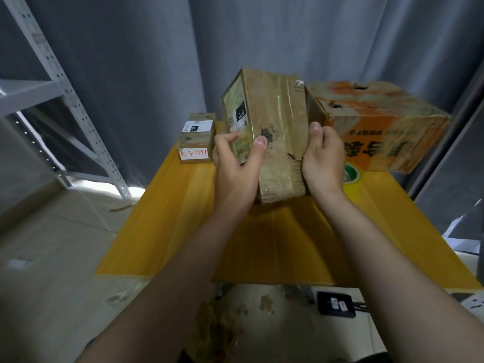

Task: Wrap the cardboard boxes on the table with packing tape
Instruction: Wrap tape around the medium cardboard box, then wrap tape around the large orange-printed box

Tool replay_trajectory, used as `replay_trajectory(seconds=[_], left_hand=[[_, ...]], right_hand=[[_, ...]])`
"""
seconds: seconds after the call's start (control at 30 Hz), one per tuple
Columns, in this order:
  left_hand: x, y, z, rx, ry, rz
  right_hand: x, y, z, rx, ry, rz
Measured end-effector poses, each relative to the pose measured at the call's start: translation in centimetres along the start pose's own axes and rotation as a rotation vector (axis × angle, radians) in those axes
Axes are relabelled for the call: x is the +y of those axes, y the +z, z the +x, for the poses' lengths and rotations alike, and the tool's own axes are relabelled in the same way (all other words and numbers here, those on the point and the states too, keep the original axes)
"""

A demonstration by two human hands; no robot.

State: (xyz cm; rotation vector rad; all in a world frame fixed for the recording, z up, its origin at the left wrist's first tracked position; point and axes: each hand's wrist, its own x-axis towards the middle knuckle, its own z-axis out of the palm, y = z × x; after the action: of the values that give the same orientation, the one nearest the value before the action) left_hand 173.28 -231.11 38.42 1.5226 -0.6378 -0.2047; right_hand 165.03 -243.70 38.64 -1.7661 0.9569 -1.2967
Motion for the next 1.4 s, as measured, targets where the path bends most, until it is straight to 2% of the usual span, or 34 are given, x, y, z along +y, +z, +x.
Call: replay_trajectory(seconds=[0.13, 0.27, 0.4, 0.5, 0.57, 0.63, 0.77, 0.93, 1.2, 1.3, 1.4], left_hand=[[0.1, -0.2, 0.0, -0.021, -0.016, -0.018], [0.3, -1.1, 1.2, 0.011, -0.044, -0.079], [0.3, -2.5, 2.9, 0.151, -0.106, -0.196], [0.1, -3.0, 3.7, 0.231, -0.156, -0.315], [0.0, -2.6, 3.9, 0.226, -0.174, -0.358], [0.0, -2.0, 3.9, 0.165, -0.182, -0.362], [0.3, -1.3, 4.8, -0.037, -0.198, -0.349], [-0.9, -1.2, 6.2, -0.009, -0.299, -0.334], [-3.2, -1.2, 6.8, 0.031, -0.486, -0.280], [-3.4, -1.4, 6.9, 0.032, -0.510, -0.260], [-3.7, -1.7, 7.0, 0.021, -0.512, -0.239]], right_hand=[[0.5, 0.1, 0.4, -0.030, 0.089, 0.084], [-0.3, 1.0, 0.3, -0.156, 0.209, 0.145], [-1.2, 1.3, -0.7, -0.472, 0.383, 0.181], [-1.6, 1.2, -2.0, -0.777, 0.633, 0.369], [-1.6, 1.7, -2.6, -0.871, 0.710, 0.545], [-1.8, 2.2, -2.5, -0.795, 0.756, 0.697], [-1.6, 2.2, -1.0, -0.529, 0.877, 0.901], [-1.1, 1.5, 1.1, -0.267, 0.985, 0.988], [-0.6, 4.5, 1.4, -0.220, 1.073, 0.879], [-0.2, 5.5, 2.0, -0.169, 1.106, 0.885], [0.3, 6.6, 2.6, -0.099, 1.059, 0.929]])
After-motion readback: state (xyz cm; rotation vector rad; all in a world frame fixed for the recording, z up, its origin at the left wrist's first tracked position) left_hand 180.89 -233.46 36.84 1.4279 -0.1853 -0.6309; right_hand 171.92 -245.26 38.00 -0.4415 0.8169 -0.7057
